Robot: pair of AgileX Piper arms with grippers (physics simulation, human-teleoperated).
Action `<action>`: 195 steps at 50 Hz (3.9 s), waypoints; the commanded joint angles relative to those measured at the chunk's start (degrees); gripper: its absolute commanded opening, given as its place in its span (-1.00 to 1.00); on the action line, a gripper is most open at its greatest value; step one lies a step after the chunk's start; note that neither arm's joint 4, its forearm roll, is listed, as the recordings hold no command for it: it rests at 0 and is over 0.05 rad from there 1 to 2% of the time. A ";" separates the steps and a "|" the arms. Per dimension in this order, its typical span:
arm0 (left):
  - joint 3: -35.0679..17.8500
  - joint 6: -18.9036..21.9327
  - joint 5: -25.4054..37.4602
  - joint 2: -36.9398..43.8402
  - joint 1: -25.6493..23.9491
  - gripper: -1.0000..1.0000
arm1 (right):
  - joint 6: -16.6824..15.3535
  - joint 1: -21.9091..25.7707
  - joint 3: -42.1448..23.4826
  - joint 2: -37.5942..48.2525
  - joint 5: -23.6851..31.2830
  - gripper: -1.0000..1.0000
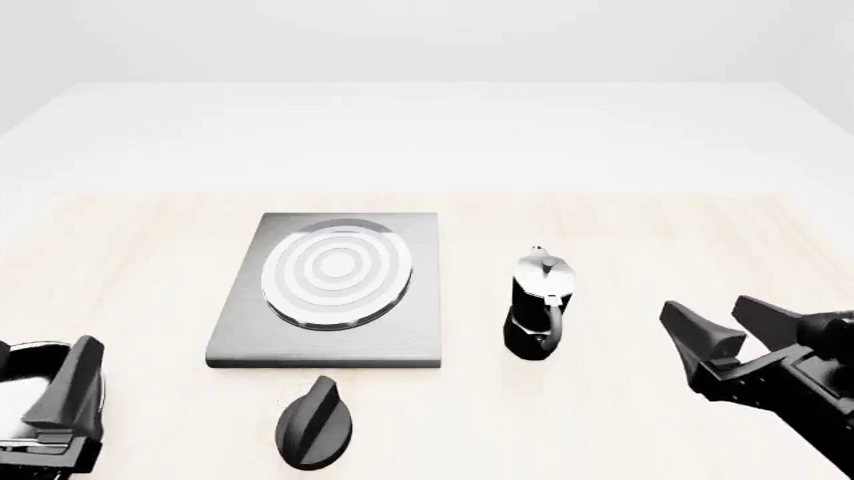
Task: Turn on the stove and put the moka pot on it.
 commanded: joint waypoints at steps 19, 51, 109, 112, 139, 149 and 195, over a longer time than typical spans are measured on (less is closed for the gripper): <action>2.14 -0.42 -1.79 -4.41 1.57 1.00 | 3.46 7.39 -0.66 12.21 -7.32 1.00; 2.17 -0.08 -1.57 -4.41 1.31 1.00 | 4.31 8.46 1.17 22.70 -18.38 1.00; 2.19 0.28 -0.82 -4.41 0.30 1.00 | 8.97 10.84 3.42 40.74 -37.95 1.00; 2.19 0.26 -0.82 -4.41 0.35 1.00 | 9.20 10.83 3.70 42.08 -39.46 1.00; 2.19 -0.12 -0.68 -4.41 0.43 1.00 | 12.25 12.67 3.72 48.96 -45.83 1.00; 2.19 -0.31 -0.68 -4.41 0.45 1.00 | 13.40 13.11 4.02 52.08 -48.64 1.00; 2.13 -0.76 -1.08 -4.41 0.45 1.00 | 10.75 10.21 6.73 45.28 -44.01 -1.00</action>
